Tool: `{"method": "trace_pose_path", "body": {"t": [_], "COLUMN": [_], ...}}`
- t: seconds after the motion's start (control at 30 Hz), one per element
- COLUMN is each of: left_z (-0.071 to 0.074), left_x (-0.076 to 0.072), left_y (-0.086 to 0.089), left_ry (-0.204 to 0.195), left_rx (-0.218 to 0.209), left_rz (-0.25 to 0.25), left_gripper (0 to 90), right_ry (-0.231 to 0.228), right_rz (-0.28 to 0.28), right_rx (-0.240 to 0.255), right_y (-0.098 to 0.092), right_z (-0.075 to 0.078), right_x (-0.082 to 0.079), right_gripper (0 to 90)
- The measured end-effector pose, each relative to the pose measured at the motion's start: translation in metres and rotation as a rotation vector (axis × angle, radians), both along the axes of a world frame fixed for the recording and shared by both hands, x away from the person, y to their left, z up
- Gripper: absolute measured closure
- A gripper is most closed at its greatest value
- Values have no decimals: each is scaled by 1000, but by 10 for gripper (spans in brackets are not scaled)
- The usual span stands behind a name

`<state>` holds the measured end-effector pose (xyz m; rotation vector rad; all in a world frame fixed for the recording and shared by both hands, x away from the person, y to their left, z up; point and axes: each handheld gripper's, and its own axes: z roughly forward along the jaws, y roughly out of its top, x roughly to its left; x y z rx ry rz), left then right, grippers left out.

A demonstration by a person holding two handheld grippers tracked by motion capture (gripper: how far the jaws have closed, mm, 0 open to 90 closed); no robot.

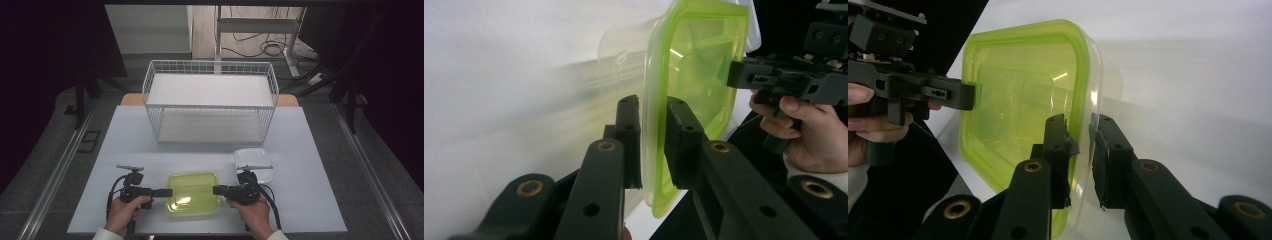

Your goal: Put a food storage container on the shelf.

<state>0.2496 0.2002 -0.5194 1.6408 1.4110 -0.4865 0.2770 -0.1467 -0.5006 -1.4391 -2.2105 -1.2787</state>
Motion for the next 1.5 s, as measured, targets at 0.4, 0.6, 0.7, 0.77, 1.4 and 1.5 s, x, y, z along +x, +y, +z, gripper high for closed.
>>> {"method": "trace_pose_path", "body": {"t": [0.4,0.6,0.7,0.77,1.4,1.5], "left_z": [26,39,43,46,56,59], "left_x": [-5,-7,-8,-9,-8,-8], "left_y": [-4,-7,-7,-7,-10,-10], "left_ry": [-108,-149,-163,-175,-217,-224], "left_rx": [-18,-15,-10,-10,1,6], "left_rz": [-27,-31,-35,-35,-33,-33], "left_gripper": [788,787,786,786,785,786], "right_ry": [-91,-136,-147,-159,-174,-178], "right_rz": [10,19,26,32,48,49], "right_rx": [29,38,40,42,49,52], "right_y": [-9,-13,-14,-15,-18,-18], "right_z": [23,33,36,39,48,49], "right_x": [-7,-8,-8,-8,-3,-2], "right_gripper": [781,782,783,784,786,786]}}
